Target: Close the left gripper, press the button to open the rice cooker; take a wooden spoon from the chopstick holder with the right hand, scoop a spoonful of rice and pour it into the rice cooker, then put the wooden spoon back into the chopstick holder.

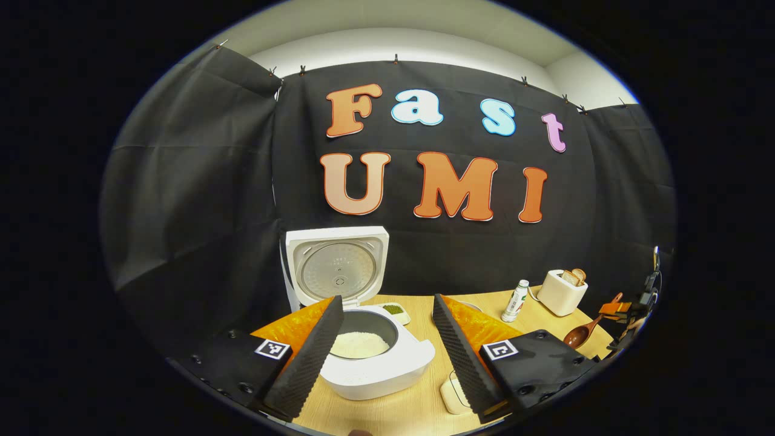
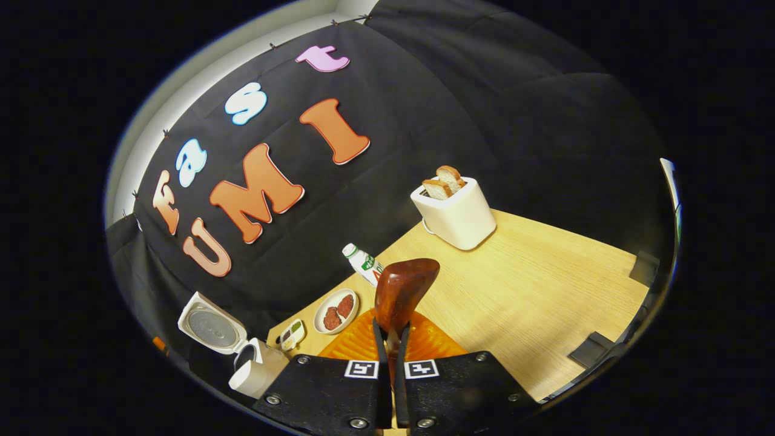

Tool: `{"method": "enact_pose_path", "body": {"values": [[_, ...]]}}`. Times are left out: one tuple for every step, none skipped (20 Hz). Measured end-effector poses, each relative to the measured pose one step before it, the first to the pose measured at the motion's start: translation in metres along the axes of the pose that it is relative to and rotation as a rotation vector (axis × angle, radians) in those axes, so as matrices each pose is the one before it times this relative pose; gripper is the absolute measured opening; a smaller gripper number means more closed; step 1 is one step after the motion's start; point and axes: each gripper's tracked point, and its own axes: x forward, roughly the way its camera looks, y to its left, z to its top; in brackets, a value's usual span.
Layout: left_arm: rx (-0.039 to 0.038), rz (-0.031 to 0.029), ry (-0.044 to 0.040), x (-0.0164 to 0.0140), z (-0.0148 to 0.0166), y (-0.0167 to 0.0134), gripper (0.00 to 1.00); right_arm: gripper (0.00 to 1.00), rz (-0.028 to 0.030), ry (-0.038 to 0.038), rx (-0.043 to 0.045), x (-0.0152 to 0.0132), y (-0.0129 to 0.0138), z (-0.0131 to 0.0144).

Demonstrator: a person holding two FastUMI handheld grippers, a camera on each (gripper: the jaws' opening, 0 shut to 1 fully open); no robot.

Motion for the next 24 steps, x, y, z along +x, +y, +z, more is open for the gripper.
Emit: {"method": "enact_pose_path", "body": {"values": [[0.00345, 0.00146, 0.00141, -0.00061, -0.00083, -0.00048, 1.0, 0.01, -0.00666, 0.00992, -0.00872, 0.00127, -0.00447, -0.00669], [0.00366, 0.00218, 0.00305, 0.00027, -0.00045, 0.00004, 1.0, 0.01, -0.00688, 0.01321, -0.01109, 0.0016, -0.00345, -0.00728], [0.00357, 0.0027, 0.00328, -0.00005, -0.00178, 0.00047, 1.0, 0.01, -0.006, 0.00895, -0.01269, 0.00228, -0.00381, -0.00705], [0.00245, 0.00539, 0.0038, 0.00005, -0.00082, 0.00129, 1.0, 0.01, -0.008, 0.01013, -0.01775, 0.00563, -0.00357, -0.00775], [0.00051, 0.00481, 0.00417, -0.0014, -0.00203, 0.00146, 1.0, 0.01, -0.0038, 0.0124, -0.01914, 0.0039, -0.00201, -0.00622], [-0.00083, 0.00485, 0.00418, -0.00083, -0.00069, 0.00054, 1.0, 0.01, 0.01028, 0.00455, -0.00764, 0.00211, 0.00439, -0.0057], [-0.00133, 0.0046, 0.00193, -0.00048, -0.0001, 0.00074, 1.0, 0.02, -0.00562, 0.00248, -0.00967, 0.00321, -0.00087, -0.00344], [-0.00085, 0.00639, 0.0004, 0.0, 0.00073, 0.00175, 1.0, 0.01, -0.00284, 0.00754, -0.0062, 0.0034, -0.00095, -0.00561], [0.0009, 0.00525, -0.00053, -0.00005, 0.00109, 0.00141, 1.0, 0.02, -0.00851, 0.01137, -0.00842, 0.00354, -0.00134, -0.00605], [0.00236, 0.00644, -0.0015, -0.00063, 0.00104, 0.00182, 1.0, 0.06, -0.01316, 0.01545, -0.01405, 0.00424, -0.00244, -0.00748], [0.00326, 0.00625, -0.00297, 0.00007, 0.0026, 0.0012, 1.0, 0.07, -0.01165, 0.01899, -0.01696, 0.00303, -0.00228, -0.0083], [0.00427, 0.0059, -0.002, 0.00029, 0.00063, 0.00133, 1.0, 0.11, -0.0124, 0.01281, -0.0148, 0.00172, -0.00134, -0.0059], [0.00309, 0.00666, -0.00083, 0.00089, 0.00169, 0.00176, 1.0, 0.13, 0.00271, -0.00875, -0.0037, -0.00272, 0.00067, -0.00204], [0.00029, 0.00283, 0.00125, 0.00106, 0.00131, 0.00044, 1.0, 0.16, 0.00034, -0.00348, 0.00486, 0.00208, 0.00257, 0.00328], [-0.003, 0.00188, 0.00044, 0.0015, 0.00103, -0.00006, 1.0, 0.17, -0.00169, -0.00158, 0.00273, 0.00074, -0.00065, 0.00177], [-0.00544, 0.00096, -0.00139, 0.00202, 0.00188, 0.00013, 1.0, 0.27, 0.0003, 0.00175, -0.00258, -0.00333, -0.00022, 0.00133], [-0.00486, -0.00004, -0.00099, 0.0018, 0.00212, 0.00007, 1.0, 0.32, 0.01006, 0.00126, -0.00869, -0.00137, 0.00145, 0.00161], [-0.00252, -0.00176, -0.00355, 0.00076, 0.00176, -0.00158, 1.0, 0.42, 0.00569, 0.00175, -0.01147, -0.00202, 0.00179, 0.0001], [0.0003, -0.00135, -0.00493, 0.00116, 0.00267, -0.00176, 1.0, 0.5, -0.00685, -0.0035, -0.01454, -0.00207, -0.00102, 0.00257], [0.00278, 0.00018, -0.00609, 0.0003, 0.00248, -0.00053, 1.0, 0.69, -0.01979, 0.00309, -0.02085, 0.00019, -0.00433, 0.00113], [0.00215, 0.00061, -0.00646, 0.00013, 0.00278, -0.0009, 1.0, 0.79, -0.01485, -0.00333, -0.01618, -0.0004, -0.00257, 0.0021], [0.00299, 0.00295, -0.00734, 0.00092, 0.00403, -0.00104, 1.0, 0.92, -0.01536, -0.00773, -0.0162, -0.00307, -0.00269, 0.00489], [0.00303, 0.00283, -0.0093, 0.00051, 0.00439, -0.00021, 1.0, 0.95, -0.02168, -0.00221, -0.01012, -0.00039, -0.00394, 0.00177], [0.00363, 0.00296, -0.00214, 0.00132, 0.00352, -0.00085, 1.0, 0.95, -0.01894, -0.00248, -0.00682, -0.00243, -0.0028, 0.00226]]}}
